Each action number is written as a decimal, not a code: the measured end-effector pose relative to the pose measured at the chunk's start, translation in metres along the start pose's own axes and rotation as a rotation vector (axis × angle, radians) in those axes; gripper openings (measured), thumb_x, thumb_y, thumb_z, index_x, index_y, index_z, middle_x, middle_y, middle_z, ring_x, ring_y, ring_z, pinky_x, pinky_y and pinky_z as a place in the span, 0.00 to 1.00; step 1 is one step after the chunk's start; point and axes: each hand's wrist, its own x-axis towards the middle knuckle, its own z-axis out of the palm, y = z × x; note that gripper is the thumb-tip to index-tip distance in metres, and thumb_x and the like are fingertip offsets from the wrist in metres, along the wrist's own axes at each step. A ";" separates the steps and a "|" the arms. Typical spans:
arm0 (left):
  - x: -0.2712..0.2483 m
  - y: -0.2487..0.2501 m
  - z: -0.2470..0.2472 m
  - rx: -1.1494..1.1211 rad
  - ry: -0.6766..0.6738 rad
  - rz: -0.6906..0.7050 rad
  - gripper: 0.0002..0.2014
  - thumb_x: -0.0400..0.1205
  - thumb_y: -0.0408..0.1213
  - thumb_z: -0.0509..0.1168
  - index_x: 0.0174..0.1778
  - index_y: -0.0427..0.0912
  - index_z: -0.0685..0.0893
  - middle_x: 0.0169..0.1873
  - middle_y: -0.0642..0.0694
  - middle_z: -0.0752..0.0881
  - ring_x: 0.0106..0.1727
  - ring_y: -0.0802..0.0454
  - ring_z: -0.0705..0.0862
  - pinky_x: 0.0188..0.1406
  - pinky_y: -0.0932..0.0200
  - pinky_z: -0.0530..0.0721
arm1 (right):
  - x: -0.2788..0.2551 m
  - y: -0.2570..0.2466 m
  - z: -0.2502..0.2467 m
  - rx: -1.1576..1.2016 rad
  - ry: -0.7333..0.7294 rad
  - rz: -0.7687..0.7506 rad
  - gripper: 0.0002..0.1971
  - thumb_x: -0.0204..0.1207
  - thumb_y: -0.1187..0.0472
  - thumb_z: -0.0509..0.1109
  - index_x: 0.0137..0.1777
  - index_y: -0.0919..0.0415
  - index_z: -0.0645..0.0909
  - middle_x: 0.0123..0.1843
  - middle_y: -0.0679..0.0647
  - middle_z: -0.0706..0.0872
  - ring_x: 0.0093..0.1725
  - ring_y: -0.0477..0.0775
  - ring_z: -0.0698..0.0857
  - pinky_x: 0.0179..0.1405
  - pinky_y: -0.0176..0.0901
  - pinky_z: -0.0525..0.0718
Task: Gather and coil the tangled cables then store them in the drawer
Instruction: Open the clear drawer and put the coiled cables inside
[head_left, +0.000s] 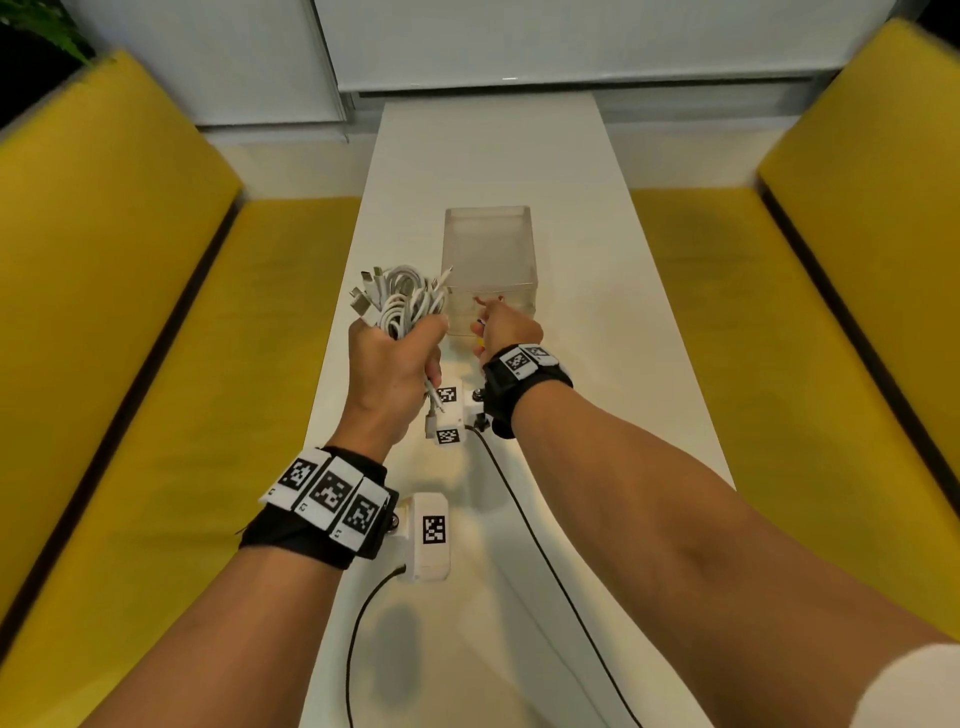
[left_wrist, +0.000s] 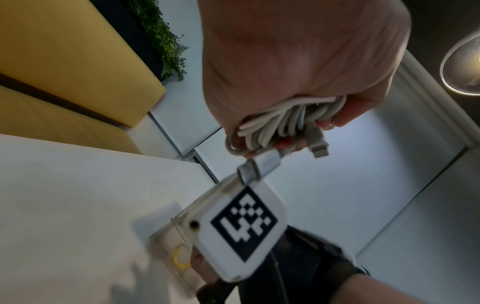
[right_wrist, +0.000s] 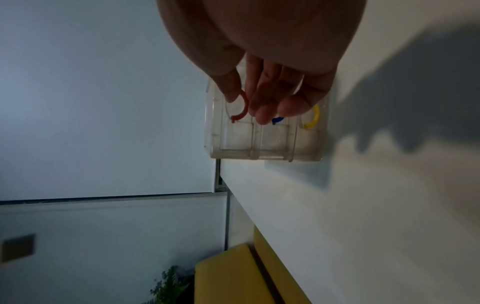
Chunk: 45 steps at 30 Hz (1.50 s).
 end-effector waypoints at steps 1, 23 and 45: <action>0.000 0.000 0.000 0.006 -0.009 0.007 0.13 0.74 0.36 0.66 0.22 0.44 0.78 0.17 0.39 0.74 0.18 0.44 0.72 0.22 0.58 0.73 | -0.004 -0.001 0.000 0.029 -0.003 0.011 0.04 0.67 0.58 0.75 0.39 0.57 0.90 0.30 0.49 0.91 0.31 0.49 0.89 0.32 0.45 0.84; 0.035 0.004 -0.016 0.207 -0.035 -0.105 0.16 0.76 0.36 0.66 0.23 0.33 0.80 0.19 0.36 0.78 0.16 0.51 0.72 0.16 0.64 0.69 | -0.059 0.030 -0.063 -0.051 -0.161 -0.009 0.08 0.76 0.62 0.68 0.51 0.61 0.87 0.46 0.54 0.91 0.38 0.53 0.85 0.29 0.42 0.75; 0.091 -0.067 0.083 1.061 -0.548 0.105 0.25 0.83 0.45 0.71 0.70 0.38 0.70 0.57 0.36 0.88 0.54 0.35 0.88 0.49 0.46 0.86 | -0.074 0.050 -0.085 0.091 -0.149 0.090 0.10 0.77 0.65 0.70 0.53 0.70 0.86 0.49 0.59 0.94 0.40 0.54 0.89 0.27 0.42 0.77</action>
